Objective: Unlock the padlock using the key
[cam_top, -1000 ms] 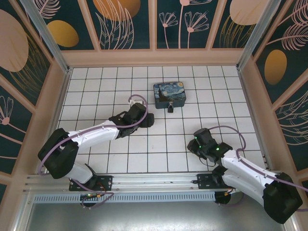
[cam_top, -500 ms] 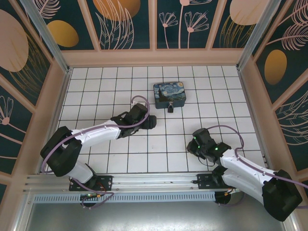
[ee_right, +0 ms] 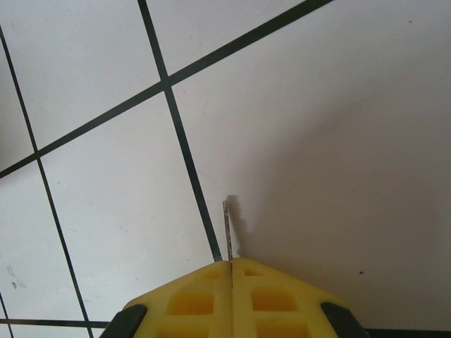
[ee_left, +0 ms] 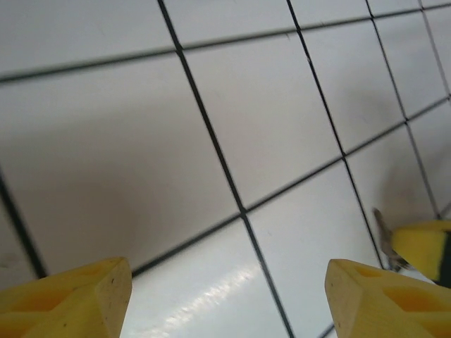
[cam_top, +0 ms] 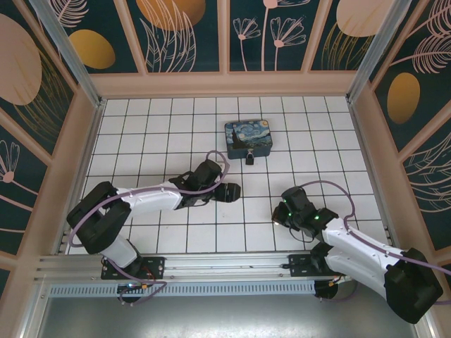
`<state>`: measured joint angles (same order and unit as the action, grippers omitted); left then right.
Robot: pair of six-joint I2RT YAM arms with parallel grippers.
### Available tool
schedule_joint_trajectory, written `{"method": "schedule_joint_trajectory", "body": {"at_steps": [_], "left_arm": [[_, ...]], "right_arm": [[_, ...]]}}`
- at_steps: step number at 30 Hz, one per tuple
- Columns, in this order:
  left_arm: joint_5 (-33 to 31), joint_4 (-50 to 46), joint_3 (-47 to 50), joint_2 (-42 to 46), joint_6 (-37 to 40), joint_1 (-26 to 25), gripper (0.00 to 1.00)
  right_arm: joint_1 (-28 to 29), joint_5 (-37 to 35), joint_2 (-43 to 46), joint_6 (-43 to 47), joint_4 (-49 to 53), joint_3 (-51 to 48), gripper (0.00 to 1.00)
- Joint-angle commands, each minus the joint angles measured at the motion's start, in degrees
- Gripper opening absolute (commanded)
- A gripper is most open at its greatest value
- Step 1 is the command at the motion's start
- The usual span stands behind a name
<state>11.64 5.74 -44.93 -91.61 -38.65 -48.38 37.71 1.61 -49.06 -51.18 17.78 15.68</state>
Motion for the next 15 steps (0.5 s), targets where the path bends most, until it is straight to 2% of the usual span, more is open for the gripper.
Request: {"method": "schedule_joint_trajectory", "body": {"at_steps": [1, 6, 11, 15], "left_arm": [[9.52, 8.24, 1.83, -0.85, -3.29, -0.05, 0.72], [17.22, 13.84, 2.74, -1.66, -4.07, 0.55, 0.7], [30.26, 34.26, 8.2, -2.43, -15.8, 6.17, 0.65], [32.73, 34.83, 6.85, -1.93, -15.74, 6.58, 0.6]], "right_arm": [[0.51, -0.11, 1.3, 2.94, -0.33, 1.63, 0.0], [0.38, 3.65, 3.58, 6.75, -3.18, 3.33, 0.0], [0.36, 13.56, 2.98, 12.18, -11.79, 4.79, 0.0], [0.25, 22.54, 1.4, 13.79, -21.18, 4.8, 0.0]]}}
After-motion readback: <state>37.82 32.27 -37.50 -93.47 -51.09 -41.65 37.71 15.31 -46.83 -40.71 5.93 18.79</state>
